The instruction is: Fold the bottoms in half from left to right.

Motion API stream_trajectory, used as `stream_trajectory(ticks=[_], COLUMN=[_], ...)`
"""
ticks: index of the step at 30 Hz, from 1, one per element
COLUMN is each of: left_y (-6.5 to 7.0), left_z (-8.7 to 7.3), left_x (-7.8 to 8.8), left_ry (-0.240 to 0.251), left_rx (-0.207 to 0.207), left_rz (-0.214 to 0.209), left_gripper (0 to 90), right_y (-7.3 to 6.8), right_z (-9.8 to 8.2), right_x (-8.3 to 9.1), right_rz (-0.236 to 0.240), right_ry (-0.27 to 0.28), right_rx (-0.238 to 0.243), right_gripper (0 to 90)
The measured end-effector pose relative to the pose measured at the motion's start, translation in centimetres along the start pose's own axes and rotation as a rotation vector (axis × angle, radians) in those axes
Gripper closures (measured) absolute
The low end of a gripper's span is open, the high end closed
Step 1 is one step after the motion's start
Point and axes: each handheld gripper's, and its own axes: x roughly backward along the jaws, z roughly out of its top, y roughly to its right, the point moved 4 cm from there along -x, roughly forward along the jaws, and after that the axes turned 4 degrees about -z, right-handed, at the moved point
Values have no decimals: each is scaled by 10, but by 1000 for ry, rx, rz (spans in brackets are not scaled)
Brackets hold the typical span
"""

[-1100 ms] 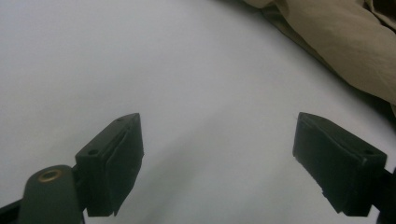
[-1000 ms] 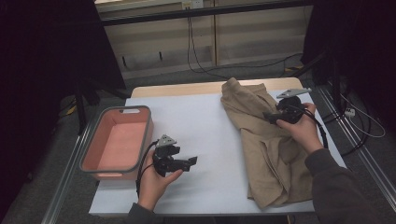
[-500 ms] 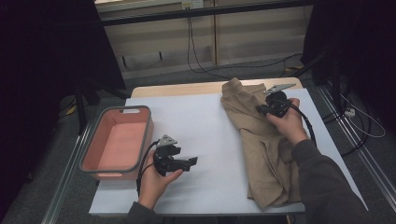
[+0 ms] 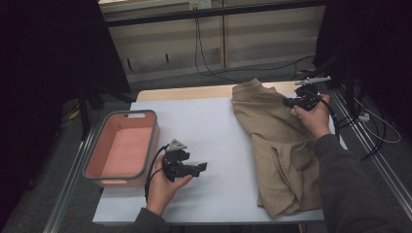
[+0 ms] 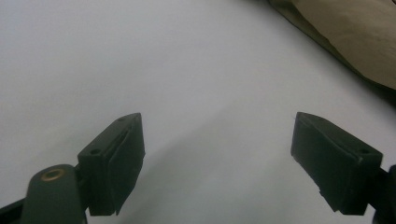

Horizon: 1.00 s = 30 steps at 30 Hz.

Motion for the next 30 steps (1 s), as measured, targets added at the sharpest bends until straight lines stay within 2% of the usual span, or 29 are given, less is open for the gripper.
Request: stream_trajectory(ticks=[1,5,6,7,8,9,10,12,13,14,15,19,21,24,26,30], left_y=[-2,-4,-4,-5,-6,-6,-6,-6,-6,-5,-4,-3,-3,-2,-1,-2], left_z=[1,2,2,3,4,4,4,5,5,6,7,8,9,10,10,9], left_x=[-1,-3,-3,-4,-4,-4,-4,-5,-5,-6,-6,-4,-2,1,1,2], left_ry=[-2,-2,-2,-1,-1,1,1,-1,-1,1,1,-6,7,25,18,21], left_rx=[-1,11,11,12,14,14,14,16,16,12,8,-7,-6,-3,-9,-8], left_rz=[0,0,0,3,1,0,0,-5,-5,-3,-7,-16,-14,-16,-16,-18], left_gripper=[174,174,175,175,174,175,175,174,175,175,175,174,173,173,173,173], right_y=[17,48,48,58,59,59,58,54,51,51,44,24,14,-4,-19,-49], right_z=[-2,-8,-8,-15,-18,-21,-22,-22,-20,-20,-17,-9,-6,-3,-2,-2], right_x=[-4,-11,-11,-17,-19,-21,-22,-23,-22,-22,-18,-7,0,7,11,13], right_rz=[-41,-123,-123,-136,-115,-116,-140,-163,-160,-160,-163,-170,-165,-137,-120,-31], right_ry=[-1,-28,-28,-55,-64,-81,-102,-106,-103,-103,-96,-79,-63,-54,-54,-43], right_rx=[-40,-104,-104,-135,-157,-149,-120,-82,-68,-68,-42,20,52,72,105,131], right_gripper=[892,892,892,889,881,855,822,772,708,708,604,433,396,369,363,370])
